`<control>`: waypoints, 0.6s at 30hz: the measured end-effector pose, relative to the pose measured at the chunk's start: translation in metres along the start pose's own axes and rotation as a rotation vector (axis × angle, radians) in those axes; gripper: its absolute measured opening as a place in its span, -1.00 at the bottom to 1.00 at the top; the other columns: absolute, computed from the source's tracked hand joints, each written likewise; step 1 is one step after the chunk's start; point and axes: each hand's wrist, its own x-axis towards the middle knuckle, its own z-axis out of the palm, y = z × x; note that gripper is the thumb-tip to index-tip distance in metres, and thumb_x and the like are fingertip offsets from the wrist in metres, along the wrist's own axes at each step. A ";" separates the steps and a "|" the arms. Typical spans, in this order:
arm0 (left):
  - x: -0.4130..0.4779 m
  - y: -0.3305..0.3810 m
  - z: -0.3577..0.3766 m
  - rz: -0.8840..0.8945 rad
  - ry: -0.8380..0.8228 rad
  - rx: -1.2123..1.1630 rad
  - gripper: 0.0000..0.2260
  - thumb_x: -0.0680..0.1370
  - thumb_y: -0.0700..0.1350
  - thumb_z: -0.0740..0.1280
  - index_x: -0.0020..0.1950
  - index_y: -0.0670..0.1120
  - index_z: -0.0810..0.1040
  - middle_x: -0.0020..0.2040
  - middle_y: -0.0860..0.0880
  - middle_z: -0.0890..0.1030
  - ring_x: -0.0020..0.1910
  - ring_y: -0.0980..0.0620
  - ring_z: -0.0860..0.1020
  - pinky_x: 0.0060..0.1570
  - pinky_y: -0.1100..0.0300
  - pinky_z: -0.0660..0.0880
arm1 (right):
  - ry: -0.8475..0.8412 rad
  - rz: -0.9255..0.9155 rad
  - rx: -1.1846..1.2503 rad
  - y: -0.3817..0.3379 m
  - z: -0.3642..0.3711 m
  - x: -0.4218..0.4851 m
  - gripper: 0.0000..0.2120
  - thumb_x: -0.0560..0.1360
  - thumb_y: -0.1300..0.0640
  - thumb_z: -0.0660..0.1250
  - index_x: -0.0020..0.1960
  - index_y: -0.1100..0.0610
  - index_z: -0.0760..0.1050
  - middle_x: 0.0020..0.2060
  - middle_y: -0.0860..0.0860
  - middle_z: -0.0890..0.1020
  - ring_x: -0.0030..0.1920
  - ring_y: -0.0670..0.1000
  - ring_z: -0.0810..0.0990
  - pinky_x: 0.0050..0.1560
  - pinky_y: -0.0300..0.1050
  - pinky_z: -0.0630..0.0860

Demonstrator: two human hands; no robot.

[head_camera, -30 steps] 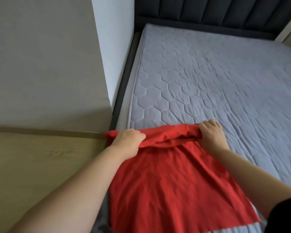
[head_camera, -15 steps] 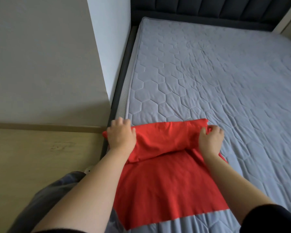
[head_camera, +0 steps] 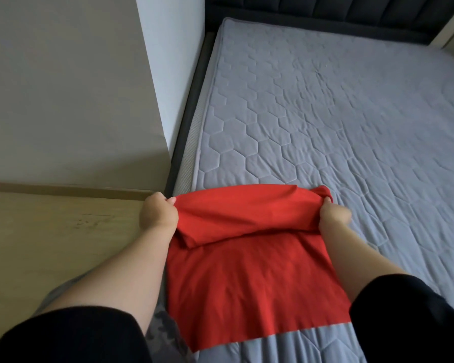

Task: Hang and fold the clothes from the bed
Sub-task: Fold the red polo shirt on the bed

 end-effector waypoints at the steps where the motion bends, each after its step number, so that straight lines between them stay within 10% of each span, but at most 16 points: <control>1: -0.004 0.001 0.001 0.033 0.053 0.049 -0.81 0.58 -0.06 0.29 -0.01 -0.19 0.54 0.08 -0.23 0.55 0.10 -0.26 0.49 -0.02 -0.01 0.40 | 0.030 -0.052 -0.070 0.000 0.002 -0.002 -0.65 0.57 0.04 0.23 0.21 0.28 0.50 0.15 0.22 0.58 0.17 0.20 0.55 -0.10 -0.11 0.44; 5: -0.023 0.017 0.010 0.607 0.304 0.219 -0.75 0.47 -0.09 0.39 0.12 -0.13 0.55 0.19 -0.18 0.50 0.19 -0.23 0.43 0.10 -0.10 0.38 | 0.235 -0.463 -0.274 -0.004 0.011 -0.020 -0.62 0.55 0.14 0.22 0.32 0.28 0.36 0.29 0.27 0.43 0.33 0.25 0.35 0.31 0.05 0.23; 9: -0.052 0.030 0.038 0.940 0.015 0.348 -0.48 0.58 0.09 0.17 0.52 0.01 0.20 0.54 -0.11 0.16 0.52 -0.12 0.09 0.42 -0.16 0.11 | 0.056 -1.153 -0.553 0.017 0.025 -0.048 -0.54 0.54 0.12 0.19 0.41 0.23 0.33 0.42 0.23 0.34 0.45 0.22 0.25 0.44 0.13 0.07; 13: -0.061 -0.014 0.062 0.832 -0.195 0.553 -0.43 0.61 0.20 0.01 0.55 0.15 -0.16 0.58 0.01 -0.13 0.55 0.02 -0.17 0.47 -0.03 -0.18 | -0.166 -0.891 -0.899 0.067 0.014 -0.032 -0.48 0.62 -0.04 0.01 0.55 0.01 0.03 0.55 0.00 0.04 0.54 -0.01 -0.04 0.49 0.18 -0.13; 18: -0.055 -0.018 0.058 0.814 -0.170 0.483 -0.46 0.62 0.18 -0.01 0.56 0.13 -0.08 0.58 0.03 -0.07 0.55 0.07 -0.12 0.47 -0.02 -0.16 | -0.173 -0.743 -0.898 0.075 0.009 -0.027 -0.43 0.61 -0.06 -0.01 0.57 0.03 -0.06 0.56 -0.03 -0.03 0.54 -0.04 -0.08 0.49 0.18 -0.16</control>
